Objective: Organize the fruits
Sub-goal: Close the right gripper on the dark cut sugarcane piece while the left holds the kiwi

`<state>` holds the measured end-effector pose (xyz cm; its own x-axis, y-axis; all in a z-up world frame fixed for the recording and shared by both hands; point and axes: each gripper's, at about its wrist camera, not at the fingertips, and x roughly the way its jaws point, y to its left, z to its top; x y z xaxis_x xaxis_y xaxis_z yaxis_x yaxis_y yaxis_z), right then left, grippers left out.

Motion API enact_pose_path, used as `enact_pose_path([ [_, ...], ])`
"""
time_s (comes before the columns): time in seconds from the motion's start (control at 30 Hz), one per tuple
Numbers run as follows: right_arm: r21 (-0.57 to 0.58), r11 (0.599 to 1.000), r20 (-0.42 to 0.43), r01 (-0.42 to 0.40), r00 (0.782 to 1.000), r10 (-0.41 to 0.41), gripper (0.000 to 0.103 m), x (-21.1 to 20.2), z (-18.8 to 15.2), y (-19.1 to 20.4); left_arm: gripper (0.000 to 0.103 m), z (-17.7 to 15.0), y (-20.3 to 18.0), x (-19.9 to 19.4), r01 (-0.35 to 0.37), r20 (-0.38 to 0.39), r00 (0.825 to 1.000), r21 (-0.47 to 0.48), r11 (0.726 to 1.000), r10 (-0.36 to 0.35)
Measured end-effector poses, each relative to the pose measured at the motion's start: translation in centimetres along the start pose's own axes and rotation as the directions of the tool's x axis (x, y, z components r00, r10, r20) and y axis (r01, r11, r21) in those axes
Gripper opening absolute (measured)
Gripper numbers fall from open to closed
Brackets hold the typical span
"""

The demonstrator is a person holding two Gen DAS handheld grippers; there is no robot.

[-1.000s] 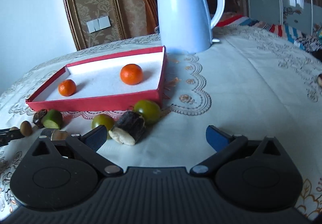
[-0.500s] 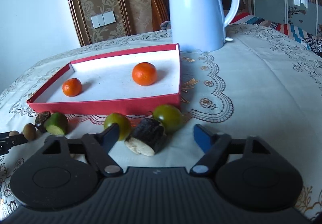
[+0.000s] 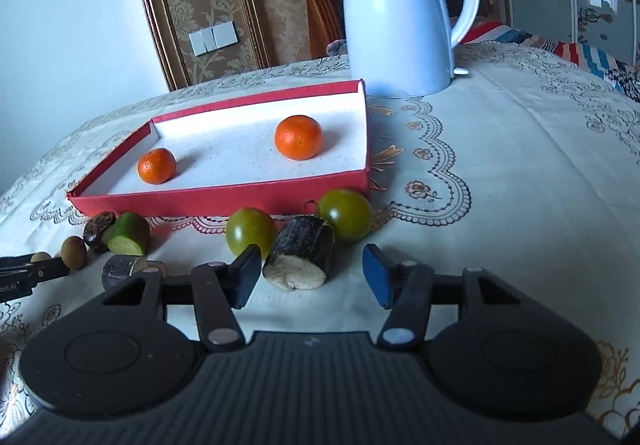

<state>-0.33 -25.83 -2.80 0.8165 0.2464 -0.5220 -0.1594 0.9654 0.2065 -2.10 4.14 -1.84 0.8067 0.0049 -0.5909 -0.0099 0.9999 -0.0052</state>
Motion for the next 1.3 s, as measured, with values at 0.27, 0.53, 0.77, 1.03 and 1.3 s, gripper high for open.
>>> enact_pose_path([
  [0.27,-0.059,0.998,-0.011,0.015,1.0,-0.015,0.037,0.7,0.4,1.2,0.046,0.0,-0.1,0.0,0.009,-0.001,1.0,0.007,1.0,-0.009],
  [0.53,-0.082,0.996,-0.005,0.034,0.999,-0.035,0.037,0.6,0.2,1.7,0.046,0.0,-0.1,0.0,0.007,-0.002,1.0,0.01,1.0,-0.007],
  [0.77,-0.095,0.995,-0.004,0.044,0.999,-0.044,0.037,0.5,0.3,1.8,0.046,0.0,-0.3,0.0,0.002,-0.002,1.0,0.015,1.0,-0.002],
  [1.03,-0.107,0.992,0.011,0.064,0.998,-0.063,0.036,0.3,0.2,2.0,0.042,0.0,0.1,-0.2,0.007,0.003,1.0,-0.007,1.0,-0.007],
  [1.3,-0.131,0.99,0.028,0.058,0.998,-0.055,0.036,-0.4,-0.2,2.4,0.03,-0.2,0.6,-0.7,0.038,0.022,0.999,-0.032,0.999,-0.038],
])
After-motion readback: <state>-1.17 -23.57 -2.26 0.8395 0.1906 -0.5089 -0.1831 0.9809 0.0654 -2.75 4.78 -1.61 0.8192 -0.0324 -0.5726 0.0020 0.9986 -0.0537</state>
